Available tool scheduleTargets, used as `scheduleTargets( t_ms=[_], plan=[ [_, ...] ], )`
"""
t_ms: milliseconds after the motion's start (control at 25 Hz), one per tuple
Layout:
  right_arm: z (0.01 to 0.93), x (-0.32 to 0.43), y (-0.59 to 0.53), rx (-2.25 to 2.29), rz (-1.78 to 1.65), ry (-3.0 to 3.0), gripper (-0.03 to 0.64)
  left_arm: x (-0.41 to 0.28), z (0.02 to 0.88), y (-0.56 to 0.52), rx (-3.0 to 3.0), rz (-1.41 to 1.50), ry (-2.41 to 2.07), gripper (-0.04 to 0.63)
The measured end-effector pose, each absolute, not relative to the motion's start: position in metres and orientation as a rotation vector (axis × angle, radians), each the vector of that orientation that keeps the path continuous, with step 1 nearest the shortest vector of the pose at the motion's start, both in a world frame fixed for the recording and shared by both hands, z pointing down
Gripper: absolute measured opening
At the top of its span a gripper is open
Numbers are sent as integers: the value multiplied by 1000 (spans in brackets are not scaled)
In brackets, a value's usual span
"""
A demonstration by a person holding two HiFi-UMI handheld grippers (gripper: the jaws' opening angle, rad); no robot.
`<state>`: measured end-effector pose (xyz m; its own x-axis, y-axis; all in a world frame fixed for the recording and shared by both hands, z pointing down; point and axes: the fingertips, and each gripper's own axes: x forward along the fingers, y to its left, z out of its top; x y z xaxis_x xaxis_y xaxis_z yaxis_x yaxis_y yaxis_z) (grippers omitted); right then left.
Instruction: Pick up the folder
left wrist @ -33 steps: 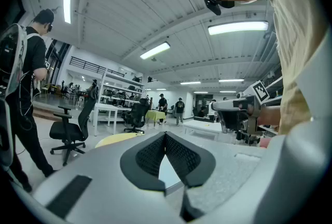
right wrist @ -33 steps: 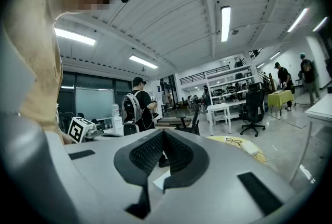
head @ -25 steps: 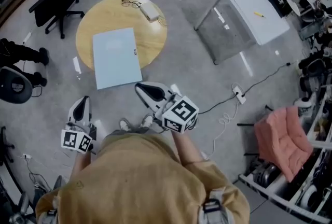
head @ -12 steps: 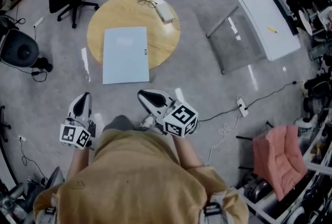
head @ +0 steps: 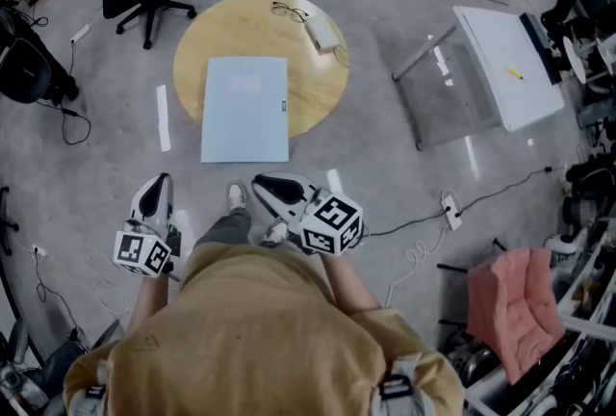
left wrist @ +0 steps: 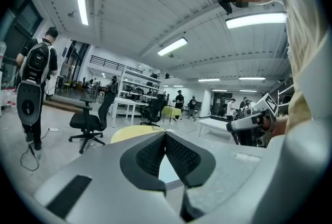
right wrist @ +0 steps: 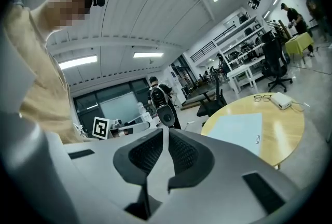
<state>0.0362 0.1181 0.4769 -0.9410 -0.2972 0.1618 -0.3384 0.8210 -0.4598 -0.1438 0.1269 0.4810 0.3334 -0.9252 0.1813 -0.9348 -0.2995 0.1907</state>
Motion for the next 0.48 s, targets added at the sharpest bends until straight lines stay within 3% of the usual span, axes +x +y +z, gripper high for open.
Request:
scheduleTargets(
  t_ms=[120,240,480],
  plan=[
    [477,31,109,557,755,-2895,9,-153,498,108,2316,39,-1633,3],
    [476,28,103,592,771,-2865,97,-156,502,87,2329,32,-1578,3],
    [476,14,63,692,768,-2822,104,-157,504,36,2388,40,-1468,3]
  ],
)
